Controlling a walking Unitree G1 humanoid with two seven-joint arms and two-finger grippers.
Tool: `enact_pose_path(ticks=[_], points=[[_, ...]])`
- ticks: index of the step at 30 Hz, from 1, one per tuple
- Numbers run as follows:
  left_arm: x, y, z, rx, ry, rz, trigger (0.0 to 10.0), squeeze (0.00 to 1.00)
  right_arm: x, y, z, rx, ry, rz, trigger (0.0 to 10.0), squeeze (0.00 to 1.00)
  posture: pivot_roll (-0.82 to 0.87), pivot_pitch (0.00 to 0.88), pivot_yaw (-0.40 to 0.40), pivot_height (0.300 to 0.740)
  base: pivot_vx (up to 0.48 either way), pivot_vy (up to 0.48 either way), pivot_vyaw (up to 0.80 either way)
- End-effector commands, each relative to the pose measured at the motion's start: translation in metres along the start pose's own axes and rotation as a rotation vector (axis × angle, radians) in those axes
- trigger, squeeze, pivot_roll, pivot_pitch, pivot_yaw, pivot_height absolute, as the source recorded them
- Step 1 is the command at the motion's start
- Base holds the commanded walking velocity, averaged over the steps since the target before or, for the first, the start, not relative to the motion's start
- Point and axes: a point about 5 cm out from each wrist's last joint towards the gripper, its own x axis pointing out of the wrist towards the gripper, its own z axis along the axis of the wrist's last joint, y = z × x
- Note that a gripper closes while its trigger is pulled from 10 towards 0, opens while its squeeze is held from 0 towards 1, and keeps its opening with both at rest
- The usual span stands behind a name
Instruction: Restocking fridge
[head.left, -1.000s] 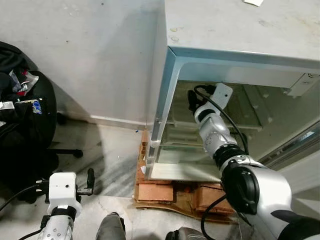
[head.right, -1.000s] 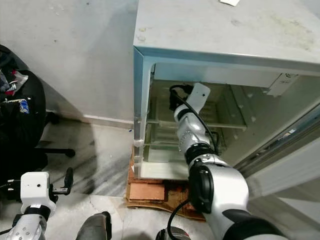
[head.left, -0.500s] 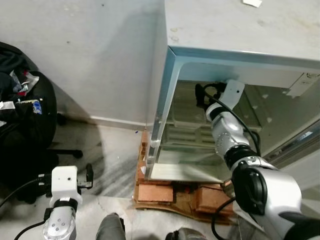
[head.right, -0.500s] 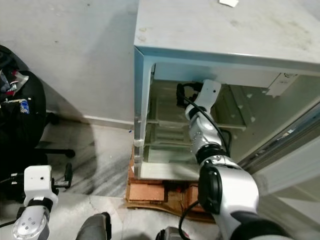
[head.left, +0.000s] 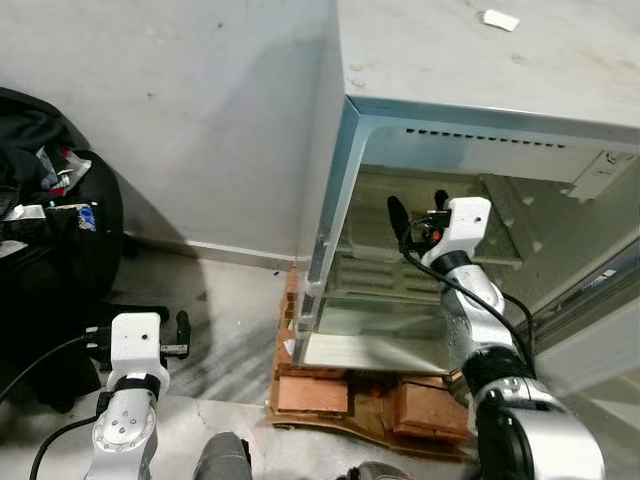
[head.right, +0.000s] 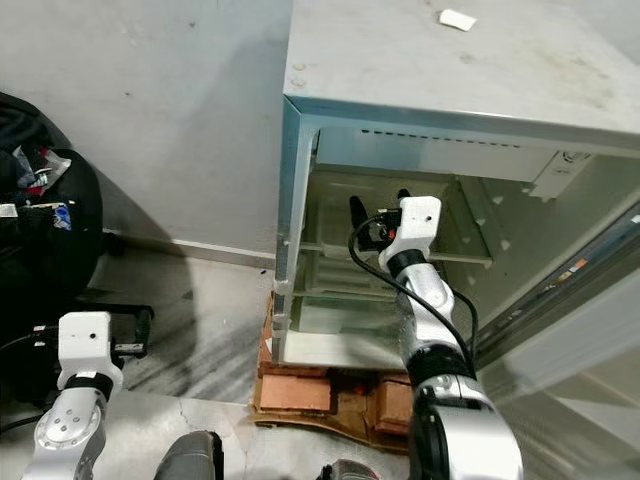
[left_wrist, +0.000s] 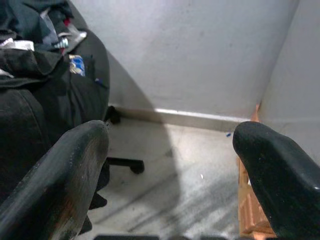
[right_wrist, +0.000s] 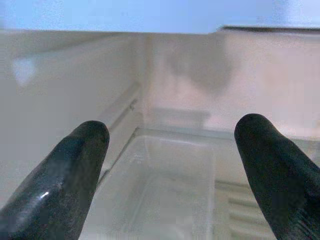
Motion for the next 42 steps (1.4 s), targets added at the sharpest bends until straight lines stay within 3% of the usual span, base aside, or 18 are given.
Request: enact_pose_path(ticks=[1,2,12,23,28,32,35,38,40,42], points=[[-0.001,-0.001,-0.005,0.010,0.016,-0.013,10.0,0.00,-0.008,-0.002,-0.003,0.003,0.007,-0.001,10.0,0.00,0.10,0.018,-0.077,0.740,-0.322,0.000,0.00],[0.001,0.000,-0.005,0.011,0.017,-0.014,10.0,0.00,-0.016,-0.001,-0.007,0.015,0.013,-0.012,10.0,0.00,0.10,0.016,-0.074,0.740,-0.319,0.000,0.00],[0.004,-0.001,-0.008,0.041,0.019,-0.037,10.0,0.00,-0.042,0.005,-0.014,0.033,0.046,-0.040,10.0,0.00,0.07,0.000,-0.058,0.740,-0.406,0.000,0.00],[0.011,-0.003,-0.006,0.068,0.008,-0.089,10.0,0.00,-0.040,0.002,-0.007,0.014,0.109,-0.005,10.0,0.00,0.05,0.000,-0.046,0.740,-0.374,0.000,0.00],[0.015,0.003,-0.004,0.096,-0.005,-0.108,10.0,0.00,-0.045,-0.011,-0.007,-0.081,0.171,-0.022,10.0,0.00,0.04,0.000,-0.038,0.740,-0.122,0.000,0.00],[0.011,0.003,-0.001,0.085,-0.035,-0.171,10.0,0.00,-0.056,-0.027,-0.008,-0.075,0.201,-0.111,10.0,0.00,0.03,0.000,-0.039,0.740,0.000,0.000,0.00],[0.005,0.000,0.001,0.058,-0.049,-0.217,10.0,0.00,-0.063,-0.030,-0.011,-0.067,0.227,-0.113,10.0,0.00,0.04,0.000,-0.046,0.740,0.000,0.000,0.00],[0.003,-0.003,0.005,0.023,-0.066,-0.229,10.0,0.00,-0.068,-0.031,-0.010,-0.128,0.192,-0.143,10.0,0.00,0.05,0.000,-0.046,0.740,0.000,0.000,0.00],[0.005,-0.006,0.009,0.030,-0.090,-0.215,10.0,0.00,-0.072,-0.028,-0.015,-0.039,0.178,-0.209,10.0,0.00,0.05,0.000,-0.040,0.740,0.000,-0.313,0.00],[0.006,-0.006,0.011,0.018,-0.094,-0.212,10.0,0.00,-0.073,-0.026,-0.014,-0.067,0.161,-0.211,10.0,0.00,0.05,0.000,-0.033,0.740,0.000,-0.399,0.00]])
